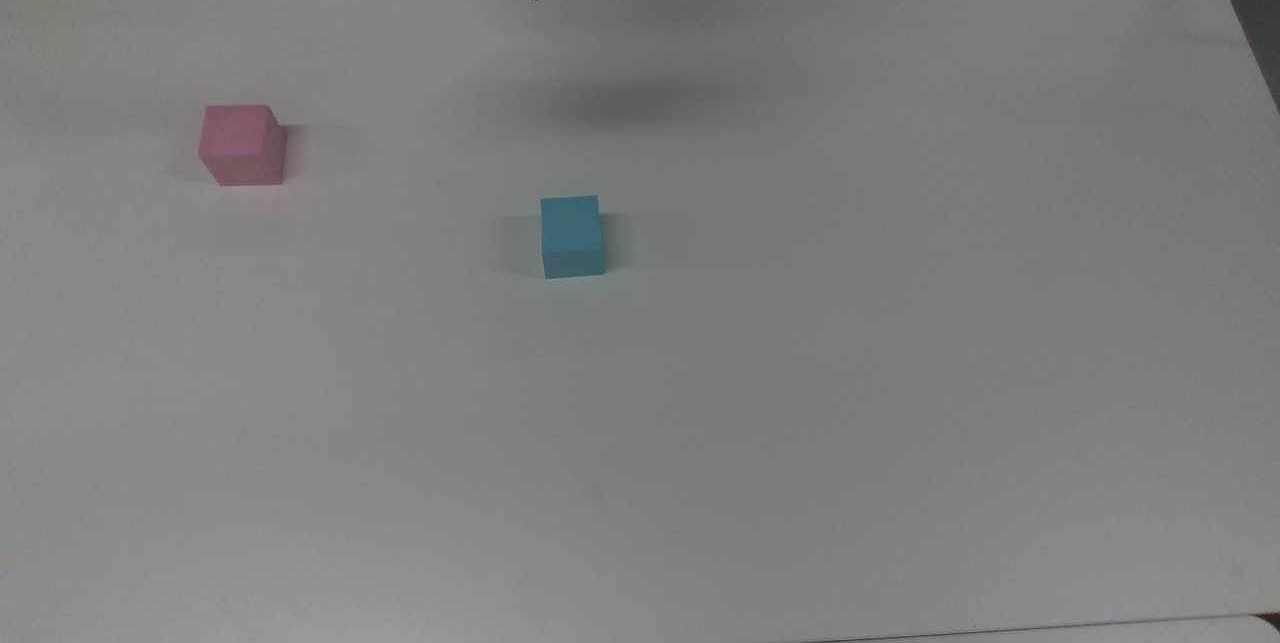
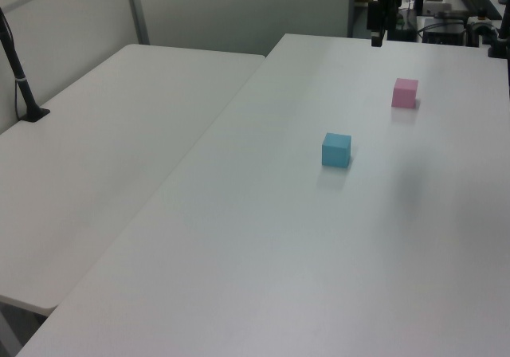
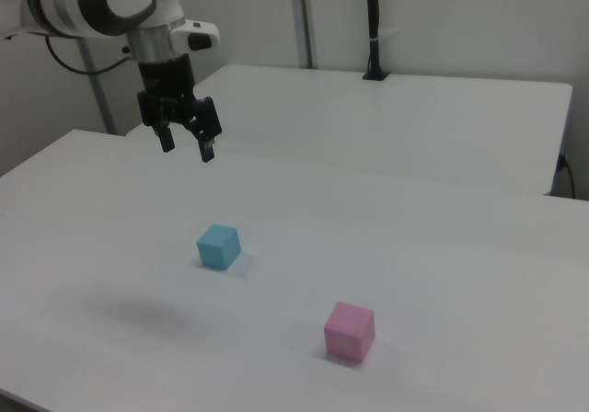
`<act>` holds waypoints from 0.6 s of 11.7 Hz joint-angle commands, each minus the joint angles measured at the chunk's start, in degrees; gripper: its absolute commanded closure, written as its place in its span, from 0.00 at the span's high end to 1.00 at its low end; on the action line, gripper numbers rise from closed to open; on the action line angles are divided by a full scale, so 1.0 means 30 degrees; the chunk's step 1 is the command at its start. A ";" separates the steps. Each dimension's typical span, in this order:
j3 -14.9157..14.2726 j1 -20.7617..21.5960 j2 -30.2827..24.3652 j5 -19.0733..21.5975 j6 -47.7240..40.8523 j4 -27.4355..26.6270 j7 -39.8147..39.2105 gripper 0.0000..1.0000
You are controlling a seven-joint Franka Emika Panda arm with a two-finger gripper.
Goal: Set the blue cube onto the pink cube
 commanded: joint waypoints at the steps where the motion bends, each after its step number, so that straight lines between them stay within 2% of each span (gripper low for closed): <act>1: -0.0014 -0.0046 -0.0480 0.0274 -0.0392 -0.0338 -0.0469 1.00; 7: 0.0015 -0.0016 -0.0306 0.0303 -0.0216 -0.0338 -0.0498 1.00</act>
